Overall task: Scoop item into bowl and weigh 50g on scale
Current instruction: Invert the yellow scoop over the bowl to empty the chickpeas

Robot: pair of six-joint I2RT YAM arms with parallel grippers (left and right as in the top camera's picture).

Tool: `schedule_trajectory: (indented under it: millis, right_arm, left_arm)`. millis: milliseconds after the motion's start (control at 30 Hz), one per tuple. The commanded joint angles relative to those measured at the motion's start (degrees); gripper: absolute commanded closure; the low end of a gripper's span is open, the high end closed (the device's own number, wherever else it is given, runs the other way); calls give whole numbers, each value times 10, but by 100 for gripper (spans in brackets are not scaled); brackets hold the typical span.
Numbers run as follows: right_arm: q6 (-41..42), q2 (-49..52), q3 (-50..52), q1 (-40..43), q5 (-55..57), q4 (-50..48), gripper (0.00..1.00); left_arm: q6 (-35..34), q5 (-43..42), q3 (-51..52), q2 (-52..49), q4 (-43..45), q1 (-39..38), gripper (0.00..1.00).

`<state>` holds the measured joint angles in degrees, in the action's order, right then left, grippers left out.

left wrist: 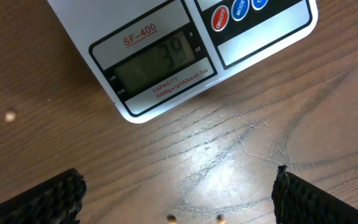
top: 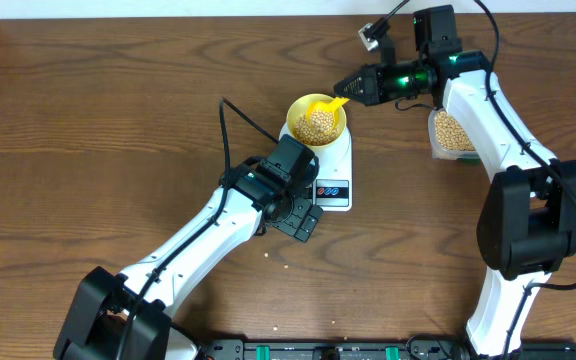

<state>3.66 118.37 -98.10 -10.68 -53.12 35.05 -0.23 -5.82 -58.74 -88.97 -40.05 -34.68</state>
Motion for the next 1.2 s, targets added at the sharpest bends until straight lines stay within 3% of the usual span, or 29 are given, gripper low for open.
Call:
schedule_trajectory:
  millis: [0,300,567,833,1167]
  right_arm:
    - [2,0,-25,-4,26,1,99]
    - [-43,0,-71,-9,54,45,99]
    - [-128,0,-118,-42,195,122,99]
    - [-198,0,-122,-73,221,114,99]
    - [-210,0,-122,-96,279,90,99]
  left_arm:
    - [-9,5,-4,1,-2,0,2]
    - [-9,5,-4,1,-2,0,2]
    - [-9,5,-4,1,-2,0,2]
    - [-9,5,-4,1,-2,0,2]
    - [-9,5,-4,1,-2,0,2]
